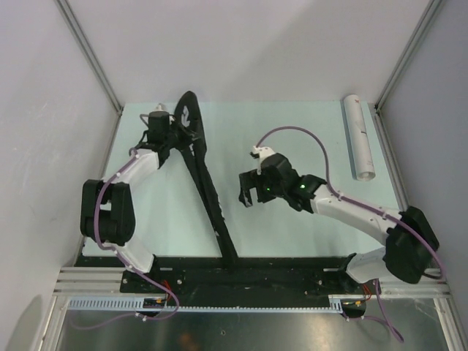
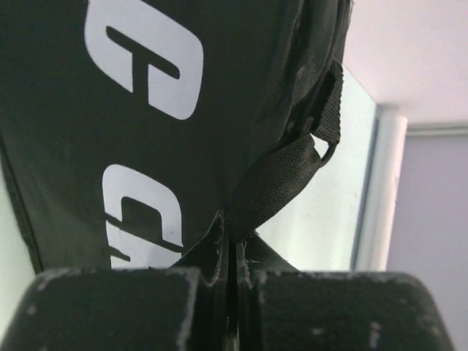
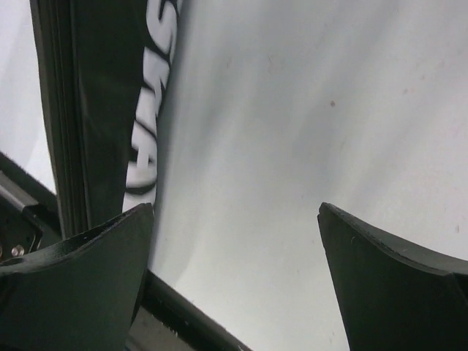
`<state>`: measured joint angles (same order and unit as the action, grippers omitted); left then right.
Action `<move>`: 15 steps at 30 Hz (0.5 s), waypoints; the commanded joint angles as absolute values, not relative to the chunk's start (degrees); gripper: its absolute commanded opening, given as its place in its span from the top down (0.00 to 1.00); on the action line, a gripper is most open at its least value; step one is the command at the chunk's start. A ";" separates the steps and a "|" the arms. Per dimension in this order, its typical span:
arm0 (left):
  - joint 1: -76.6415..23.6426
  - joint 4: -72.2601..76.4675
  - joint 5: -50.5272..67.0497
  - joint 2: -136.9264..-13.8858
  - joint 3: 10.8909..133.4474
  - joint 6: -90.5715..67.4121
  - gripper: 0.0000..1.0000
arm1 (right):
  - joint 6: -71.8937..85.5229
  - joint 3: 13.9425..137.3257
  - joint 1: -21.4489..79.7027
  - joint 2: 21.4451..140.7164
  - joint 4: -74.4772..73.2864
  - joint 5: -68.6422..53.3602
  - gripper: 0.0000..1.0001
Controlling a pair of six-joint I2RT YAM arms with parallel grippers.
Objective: Pack up the badminton gear
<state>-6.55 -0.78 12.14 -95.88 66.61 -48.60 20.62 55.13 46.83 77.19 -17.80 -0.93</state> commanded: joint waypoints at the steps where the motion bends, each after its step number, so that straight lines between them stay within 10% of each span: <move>1: -11.42 0.44 14.33 -89.04 65.57 -56.77 1.00 | 17.76 62.74 50.44 83.05 -21.53 8.60 0.00; 15: -20.04 0.44 8.44 -81.91 60.82 -66.00 1.00 | 19.24 63.37 51.15 80.33 -10.91 -3.33 0.00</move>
